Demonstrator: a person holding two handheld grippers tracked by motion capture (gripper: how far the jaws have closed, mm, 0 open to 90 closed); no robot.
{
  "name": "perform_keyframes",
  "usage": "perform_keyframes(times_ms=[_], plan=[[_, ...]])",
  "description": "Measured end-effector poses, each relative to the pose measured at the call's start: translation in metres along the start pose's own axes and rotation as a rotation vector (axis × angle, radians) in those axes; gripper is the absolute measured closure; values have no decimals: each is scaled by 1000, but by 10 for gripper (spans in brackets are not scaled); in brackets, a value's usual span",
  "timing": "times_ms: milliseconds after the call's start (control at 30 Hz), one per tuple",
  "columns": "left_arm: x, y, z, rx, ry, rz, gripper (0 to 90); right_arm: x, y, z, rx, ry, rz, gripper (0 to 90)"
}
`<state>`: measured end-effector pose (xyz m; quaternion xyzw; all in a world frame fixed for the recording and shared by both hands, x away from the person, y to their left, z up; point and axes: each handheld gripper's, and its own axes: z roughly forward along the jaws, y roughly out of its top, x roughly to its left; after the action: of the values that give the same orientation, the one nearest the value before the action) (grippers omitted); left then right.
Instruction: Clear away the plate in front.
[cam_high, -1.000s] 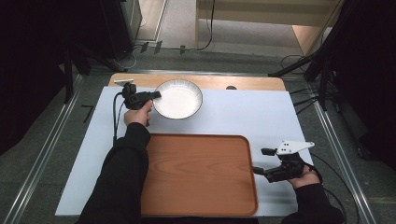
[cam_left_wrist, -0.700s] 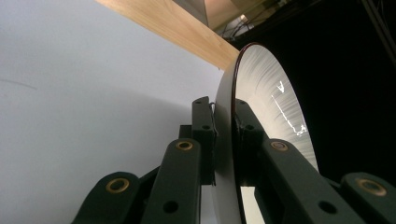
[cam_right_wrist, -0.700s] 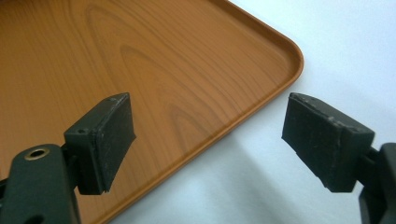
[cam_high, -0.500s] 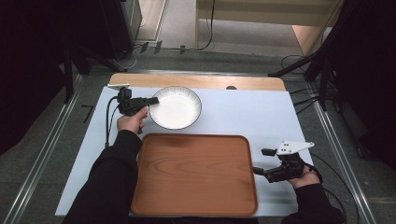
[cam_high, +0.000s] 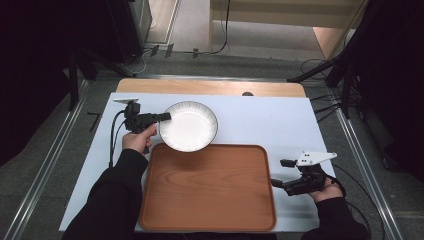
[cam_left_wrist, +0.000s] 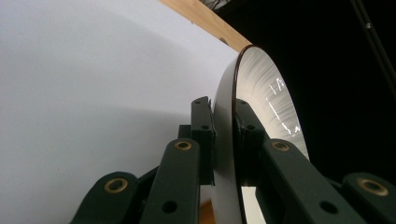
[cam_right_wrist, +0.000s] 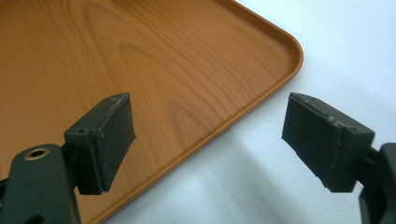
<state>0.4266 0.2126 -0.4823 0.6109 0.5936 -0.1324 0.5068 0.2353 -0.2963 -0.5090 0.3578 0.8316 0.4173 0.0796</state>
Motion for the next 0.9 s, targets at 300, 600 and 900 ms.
perform_keyframes(times_ms=[300,600,900], plan=[[1,-15,-13,8,-33,18,812,-1,-1,0,-2,-1,5,176],[7,-24,-21,14,-38,10,812,0,1,1,-1,6,-1,176],[2,-35,-33,29,-51,13,809,0,2,1,-1,6,-7,176]])
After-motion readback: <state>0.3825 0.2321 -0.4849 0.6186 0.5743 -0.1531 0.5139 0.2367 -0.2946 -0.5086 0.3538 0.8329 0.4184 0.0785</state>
